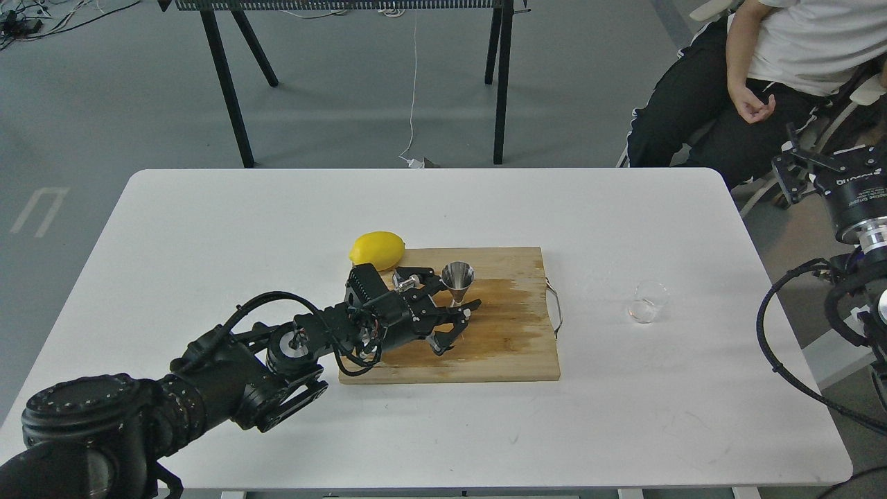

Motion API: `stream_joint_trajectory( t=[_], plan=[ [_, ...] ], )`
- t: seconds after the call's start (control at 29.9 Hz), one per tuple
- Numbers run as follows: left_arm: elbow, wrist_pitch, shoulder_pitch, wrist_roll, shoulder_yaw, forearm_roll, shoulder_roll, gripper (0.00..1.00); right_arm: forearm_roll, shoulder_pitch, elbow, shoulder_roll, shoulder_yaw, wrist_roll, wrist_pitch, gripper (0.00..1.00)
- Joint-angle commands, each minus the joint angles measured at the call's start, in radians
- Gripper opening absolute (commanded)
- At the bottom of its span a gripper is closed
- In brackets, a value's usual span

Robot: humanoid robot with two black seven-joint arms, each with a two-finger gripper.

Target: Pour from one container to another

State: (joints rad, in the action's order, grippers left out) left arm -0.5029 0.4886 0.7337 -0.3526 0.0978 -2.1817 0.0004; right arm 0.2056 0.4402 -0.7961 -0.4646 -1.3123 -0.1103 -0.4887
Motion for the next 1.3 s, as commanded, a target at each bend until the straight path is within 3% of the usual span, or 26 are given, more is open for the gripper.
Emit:
stream_joint_trajectory(
  t=[0.0, 0.23, 0.4, 0.6, 0.74, 0.87, 1.0, 1.24, 1.27],
  plan=[
    [-0.002, 0.000, -0.008, -0.005, 0.002, 0.000, 0.003, 0.69, 0.000, 0.002, 0.000, 0.000, -0.001, 0.000, 0.000, 1.00],
    [-0.029, 0.000, -0.034, -0.008, 0.013, 0.000, 0.052, 0.82, 0.000, 0.000, 0.000, 0.000, -0.001, 0.000, 0.000, 1.00],
    [-0.140, 0.000, -0.103, -0.016, 0.013, 0.000, 0.170, 0.94, 0.000, 0.000, 0.005, 0.000, -0.004, -0.002, 0.000, 1.00],
    [-0.287, 0.000, -0.149, -0.046, 0.016, 0.000, 0.354, 0.94, -0.002, 0.000, 0.017, -0.017, -0.024, -0.002, 0.000, 1.00],
    [-0.417, 0.000, -0.145, -0.086, 0.025, 0.214, 0.481, 0.93, -0.002, -0.011, 0.017, -0.029, -0.025, 0.003, 0.000, 1.00],
    [-0.509, 0.000, -0.136, -0.136, 0.059, 0.442, 0.533, 0.93, 0.031, -0.070, -0.002, -0.058, -0.025, 0.040, 0.000, 1.00],
    [-0.523, 0.000, -0.132, -0.136, 0.138, 0.635, 0.530, 0.93, 0.132, -0.153, -0.046, -0.068, -0.027, 0.106, 0.000, 1.00],
    [-0.580, 0.000, -0.132, -0.136, 0.413, 1.008, 0.507, 0.94, 0.156, -0.377, -0.192, -0.101, -0.084, 0.107, 0.000, 1.00],
    [-0.580, -0.072, -0.132, -0.136, 0.469, 1.087, 0.506, 0.94, 0.161, -0.400, -0.204, -0.100, -0.087, 0.107, 0.000, 1.00]
  ],
)
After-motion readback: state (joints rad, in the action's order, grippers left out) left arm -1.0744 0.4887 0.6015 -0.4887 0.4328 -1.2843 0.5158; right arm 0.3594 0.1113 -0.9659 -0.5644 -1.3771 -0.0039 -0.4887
